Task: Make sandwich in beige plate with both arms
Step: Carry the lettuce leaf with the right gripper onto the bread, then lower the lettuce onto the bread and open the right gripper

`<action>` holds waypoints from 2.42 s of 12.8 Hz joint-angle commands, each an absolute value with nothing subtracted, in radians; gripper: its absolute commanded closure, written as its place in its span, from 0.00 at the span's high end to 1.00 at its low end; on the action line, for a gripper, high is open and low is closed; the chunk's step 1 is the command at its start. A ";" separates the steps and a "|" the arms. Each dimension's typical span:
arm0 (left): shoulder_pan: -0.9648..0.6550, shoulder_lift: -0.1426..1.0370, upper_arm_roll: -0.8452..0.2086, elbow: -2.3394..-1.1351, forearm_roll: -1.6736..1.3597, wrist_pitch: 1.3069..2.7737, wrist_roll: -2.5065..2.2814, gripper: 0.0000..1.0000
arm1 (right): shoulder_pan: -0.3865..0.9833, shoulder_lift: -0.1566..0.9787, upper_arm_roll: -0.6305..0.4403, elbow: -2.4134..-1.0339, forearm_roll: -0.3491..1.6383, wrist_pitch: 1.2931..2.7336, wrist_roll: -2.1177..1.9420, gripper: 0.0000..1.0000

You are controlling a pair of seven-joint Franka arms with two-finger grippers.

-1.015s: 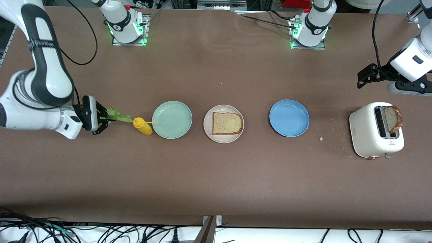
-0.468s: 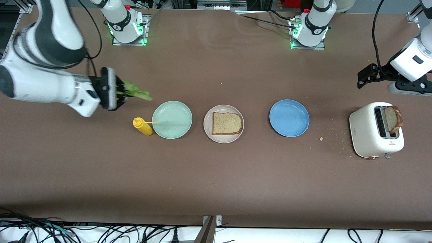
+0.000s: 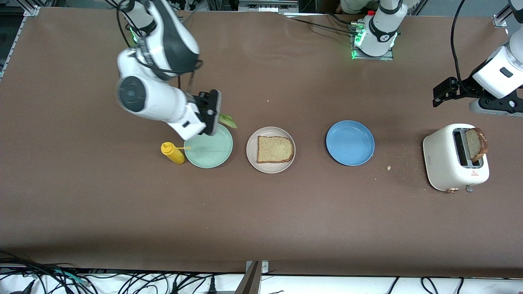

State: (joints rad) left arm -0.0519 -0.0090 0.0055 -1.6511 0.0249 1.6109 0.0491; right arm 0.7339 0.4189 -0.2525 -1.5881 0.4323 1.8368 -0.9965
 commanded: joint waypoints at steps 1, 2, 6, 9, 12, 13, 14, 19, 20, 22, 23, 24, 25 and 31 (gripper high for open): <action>-0.048 -0.017 0.008 -1.654 0.012 1.609 0.069 1.00 | 0.848 0.582 -0.339 -1.415 0.425 1.821 -0.853 0.00; -0.048 -0.017 0.008 -1.654 0.012 1.609 0.069 1.00 | 0.876 0.615 -0.345 -1.381 0.425 1.822 -0.801 0.00; -0.048 -0.017 0.008 -1.654 0.012 1.609 0.069 1.00 | 0.962 0.756 -0.348 -1.287 0.426 1.888 -0.629 0.00; -0.048 -0.017 0.009 -1.654 0.012 1.609 0.069 1.00 | 0.991 0.840 -0.345 -1.237 0.428 2.028 -0.520 0.00; -0.048 -0.015 0.009 -1.654 0.012 1.609 0.069 1.00 | 0.992 0.900 -0.347 -1.184 0.506 2.086 -0.472 0.00; -0.048 -0.015 0.009 -1.654 0.012 1.609 0.069 1.00 | 0.996 0.914 -0.345 -1.184 0.508 2.123 -0.471 0.00; -0.048 -0.015 0.009 -1.654 0.012 1.609 0.069 1.00 | 1.002 0.925 -0.347 -1.184 0.509 2.135 -0.471 0.00; -0.041 -0.015 0.009 -1.654 0.012 1.609 0.071 1.00 | 1.005 0.954 -0.350 -1.184 0.512 2.172 -0.472 0.00; -0.041 -0.015 0.009 -1.654 0.012 1.609 0.069 1.00 | 1.005 0.959 -0.351 -1.186 0.512 2.187 -0.474 0.06; -0.041 -0.017 0.009 -1.654 0.012 1.609 0.071 1.00 | 1.003 0.962 -0.365 -1.186 0.514 2.207 -0.482 0.74; -0.041 -0.017 0.009 -1.654 0.012 1.609 0.071 1.00 | 1.002 0.960 -0.376 -1.186 0.515 2.206 -0.486 1.00; -0.041 -0.017 0.009 -1.654 0.012 1.609 0.071 1.00 | 1.000 0.959 -0.380 -1.186 0.526 2.206 -0.494 1.00; -0.041 -0.017 0.009 -1.654 0.012 1.609 0.071 1.00 | 0.997 0.959 -0.385 -1.186 0.558 2.206 -0.500 1.00; -0.041 -0.017 0.009 -1.654 0.012 1.609 0.071 1.00 | 0.996 0.968 -0.420 -1.190 0.669 2.209 -0.600 1.00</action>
State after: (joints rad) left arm -0.0499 -0.0088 0.0101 -1.6511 0.0248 1.6109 0.0491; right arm 0.9924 0.9380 -0.4066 -1.2254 0.6369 2.2113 -0.5722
